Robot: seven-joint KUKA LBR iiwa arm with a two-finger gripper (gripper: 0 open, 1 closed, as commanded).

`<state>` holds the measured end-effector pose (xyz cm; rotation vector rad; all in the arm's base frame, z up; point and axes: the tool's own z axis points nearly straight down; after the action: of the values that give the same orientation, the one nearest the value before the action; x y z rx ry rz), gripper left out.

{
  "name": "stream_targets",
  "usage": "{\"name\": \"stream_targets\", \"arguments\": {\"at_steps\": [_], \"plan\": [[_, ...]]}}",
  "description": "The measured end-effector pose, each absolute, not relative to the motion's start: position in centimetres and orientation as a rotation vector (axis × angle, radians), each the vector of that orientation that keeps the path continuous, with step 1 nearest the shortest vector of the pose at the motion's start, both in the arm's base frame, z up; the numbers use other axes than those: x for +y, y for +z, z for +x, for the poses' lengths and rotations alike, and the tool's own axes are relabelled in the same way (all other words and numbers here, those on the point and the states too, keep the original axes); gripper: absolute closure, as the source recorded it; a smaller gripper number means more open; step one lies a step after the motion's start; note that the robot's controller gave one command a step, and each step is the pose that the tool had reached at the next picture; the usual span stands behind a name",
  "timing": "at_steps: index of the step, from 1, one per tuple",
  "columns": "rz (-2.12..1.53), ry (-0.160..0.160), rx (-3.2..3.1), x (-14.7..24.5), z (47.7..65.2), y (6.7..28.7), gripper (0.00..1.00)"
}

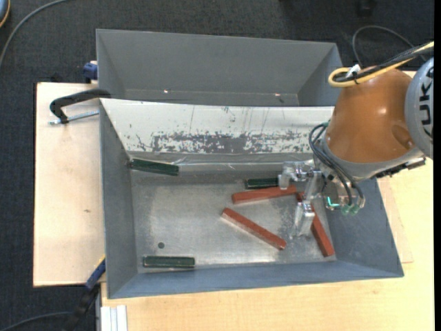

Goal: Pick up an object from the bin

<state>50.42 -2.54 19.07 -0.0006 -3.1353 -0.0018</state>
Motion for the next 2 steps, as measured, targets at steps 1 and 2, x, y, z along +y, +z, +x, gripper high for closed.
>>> {"name": "stream_targets", "arguments": {"at_steps": [1,2], "plan": [[0.152,-0.003,-3.131,0.13,49.97,6.62,0.0],[0.151,-0.001,-3.139,0.05,50.19,7.04,1.0]]}}
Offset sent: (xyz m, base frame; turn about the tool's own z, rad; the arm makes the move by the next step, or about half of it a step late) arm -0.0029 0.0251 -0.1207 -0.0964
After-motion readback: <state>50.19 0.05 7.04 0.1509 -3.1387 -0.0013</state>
